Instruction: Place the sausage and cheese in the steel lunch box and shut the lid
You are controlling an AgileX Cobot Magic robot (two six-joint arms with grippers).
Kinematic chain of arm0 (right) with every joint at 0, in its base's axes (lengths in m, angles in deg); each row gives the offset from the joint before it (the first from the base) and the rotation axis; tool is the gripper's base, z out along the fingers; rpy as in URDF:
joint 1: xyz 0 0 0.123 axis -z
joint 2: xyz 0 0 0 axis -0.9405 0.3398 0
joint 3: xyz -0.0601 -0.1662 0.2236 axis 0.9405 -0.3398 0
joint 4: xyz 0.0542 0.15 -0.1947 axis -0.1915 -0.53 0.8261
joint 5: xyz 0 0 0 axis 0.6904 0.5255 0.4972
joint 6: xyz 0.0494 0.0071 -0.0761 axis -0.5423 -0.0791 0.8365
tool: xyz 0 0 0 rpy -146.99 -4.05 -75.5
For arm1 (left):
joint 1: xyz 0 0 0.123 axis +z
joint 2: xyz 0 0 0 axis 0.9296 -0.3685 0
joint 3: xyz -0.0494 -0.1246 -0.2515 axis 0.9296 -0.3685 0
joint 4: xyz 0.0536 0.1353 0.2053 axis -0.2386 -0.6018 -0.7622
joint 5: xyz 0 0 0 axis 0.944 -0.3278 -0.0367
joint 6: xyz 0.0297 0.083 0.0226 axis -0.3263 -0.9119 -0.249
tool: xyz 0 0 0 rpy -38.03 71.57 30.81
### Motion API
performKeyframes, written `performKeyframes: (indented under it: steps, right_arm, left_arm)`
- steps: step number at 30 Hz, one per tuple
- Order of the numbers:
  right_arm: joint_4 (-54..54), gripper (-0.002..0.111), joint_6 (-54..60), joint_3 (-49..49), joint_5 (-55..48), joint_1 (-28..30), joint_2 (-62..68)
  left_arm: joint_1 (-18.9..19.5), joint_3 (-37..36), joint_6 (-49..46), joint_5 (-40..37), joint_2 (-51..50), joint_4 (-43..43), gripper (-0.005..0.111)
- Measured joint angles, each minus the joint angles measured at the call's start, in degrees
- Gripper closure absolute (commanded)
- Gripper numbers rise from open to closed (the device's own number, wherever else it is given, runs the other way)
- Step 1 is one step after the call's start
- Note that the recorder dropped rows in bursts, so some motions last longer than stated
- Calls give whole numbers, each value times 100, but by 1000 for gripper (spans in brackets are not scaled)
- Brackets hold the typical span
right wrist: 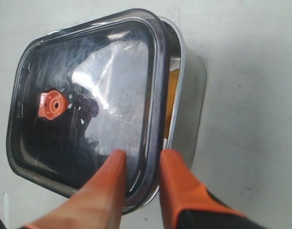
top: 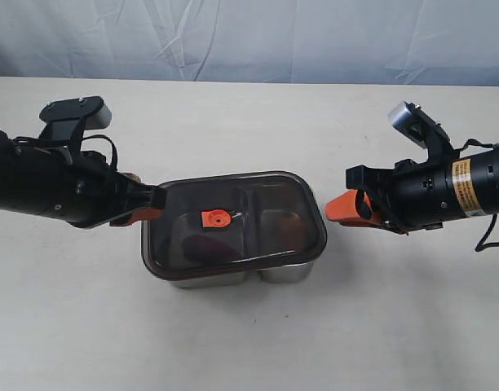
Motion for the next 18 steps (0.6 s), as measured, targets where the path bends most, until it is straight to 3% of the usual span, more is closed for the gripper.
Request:
performKeyframes:
  steps: [3, 8, 15, 18]
  right_arm:
    - [0, 84, 46, 13, 0, 0, 0]
    - [0, 83, 72, 22, 0, 0, 0]
    - [0, 83, 156, 22, 0, 0, 0]
    - [0, 83, 167, 22, 26, 0, 0]
  left_arm:
    - [0, 0, 0, 11, -134, 11, 66]
    - [0, 0, 0, 11, -262, 11, 70]
    - [0, 0, 0, 60, -12, 17, 103]
    - [0, 0, 0, 107, 326, -190, 107]
